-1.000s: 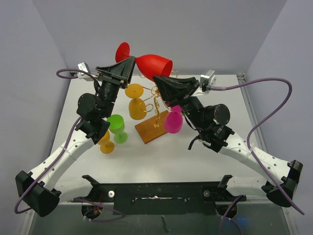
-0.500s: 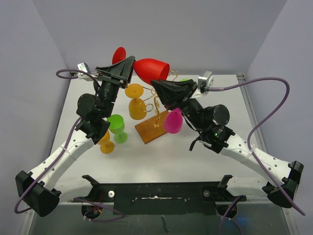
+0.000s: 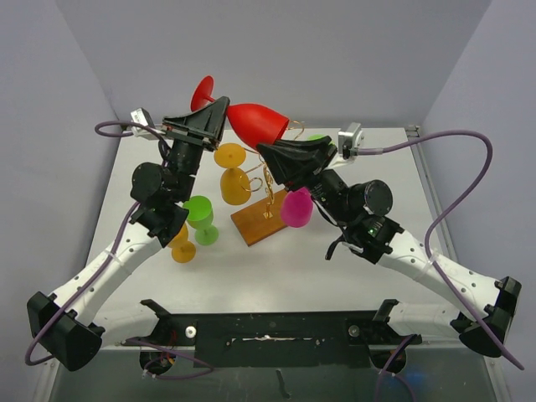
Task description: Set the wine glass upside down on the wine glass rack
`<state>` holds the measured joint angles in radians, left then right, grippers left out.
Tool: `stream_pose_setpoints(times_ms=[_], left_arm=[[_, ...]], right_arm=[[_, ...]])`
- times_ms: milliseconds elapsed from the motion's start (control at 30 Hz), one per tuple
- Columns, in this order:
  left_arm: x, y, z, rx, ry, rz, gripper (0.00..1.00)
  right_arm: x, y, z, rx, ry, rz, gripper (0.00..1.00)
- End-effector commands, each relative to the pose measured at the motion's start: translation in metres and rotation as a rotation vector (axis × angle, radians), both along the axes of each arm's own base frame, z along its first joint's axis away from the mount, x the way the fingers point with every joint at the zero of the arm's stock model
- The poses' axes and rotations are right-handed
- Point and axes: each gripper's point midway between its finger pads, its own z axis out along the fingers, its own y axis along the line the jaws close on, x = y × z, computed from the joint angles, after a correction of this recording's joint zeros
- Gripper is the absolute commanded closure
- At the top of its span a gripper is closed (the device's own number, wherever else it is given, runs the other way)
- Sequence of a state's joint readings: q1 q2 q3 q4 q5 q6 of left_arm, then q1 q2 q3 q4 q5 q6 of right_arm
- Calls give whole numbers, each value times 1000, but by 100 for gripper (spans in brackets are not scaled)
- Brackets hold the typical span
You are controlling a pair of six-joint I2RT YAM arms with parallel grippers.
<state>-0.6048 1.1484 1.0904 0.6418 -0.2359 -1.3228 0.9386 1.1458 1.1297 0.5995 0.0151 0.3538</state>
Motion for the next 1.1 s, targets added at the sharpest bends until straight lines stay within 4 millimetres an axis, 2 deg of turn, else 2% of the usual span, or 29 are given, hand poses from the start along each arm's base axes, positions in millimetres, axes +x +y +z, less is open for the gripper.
stream_pose_setpoints(times_ms=[0, 33, 100, 133, 167, 300, 467, 600, 700, 833, 967, 1067], left_arm=[[-17, 13, 23, -14, -89, 28, 100], [-18, 14, 23, 0, -95, 36, 100], [-27, 11, 26, 67, -149, 34, 100], [-31, 12, 30, 104, -177, 46, 100], [-38, 8, 31, 171, -220, 45, 100], [-55, -1, 22, 382, -299, 20, 100], [-90, -20, 12, 603, -467, -118, 100], [-110, -32, -17, 773, -540, -219, 100], [-123, -33, -44, 876, -590, -247, 100], [-143, -29, -74, 988, -693, -263, 100], [-165, -26, -95, 1025, -823, -274, 100], [-170, -24, -106, 1043, -846, -274, 100]], right_arm=[[-14, -17, 18, 48, -3, 7, 69], [-15, -20, 17, 42, 12, 3, 60], [-13, -21, 6, -28, 72, -5, 48], [-15, -24, 8, -43, 82, -10, 45], [-14, -24, -5, -107, 127, -18, 43], [-27, -37, -28, -252, 176, -14, 34], [-49, -56, -25, -296, 141, 17, 27], [-52, -64, -5, -237, 124, 11, 23], [-53, -58, 9, -190, 132, 39, 22], [-50, -43, 16, -142, 184, 97, 22], [-49, -22, 0, -148, 246, 170, 22], [-51, -8, -14, -177, 290, 227, 22]])
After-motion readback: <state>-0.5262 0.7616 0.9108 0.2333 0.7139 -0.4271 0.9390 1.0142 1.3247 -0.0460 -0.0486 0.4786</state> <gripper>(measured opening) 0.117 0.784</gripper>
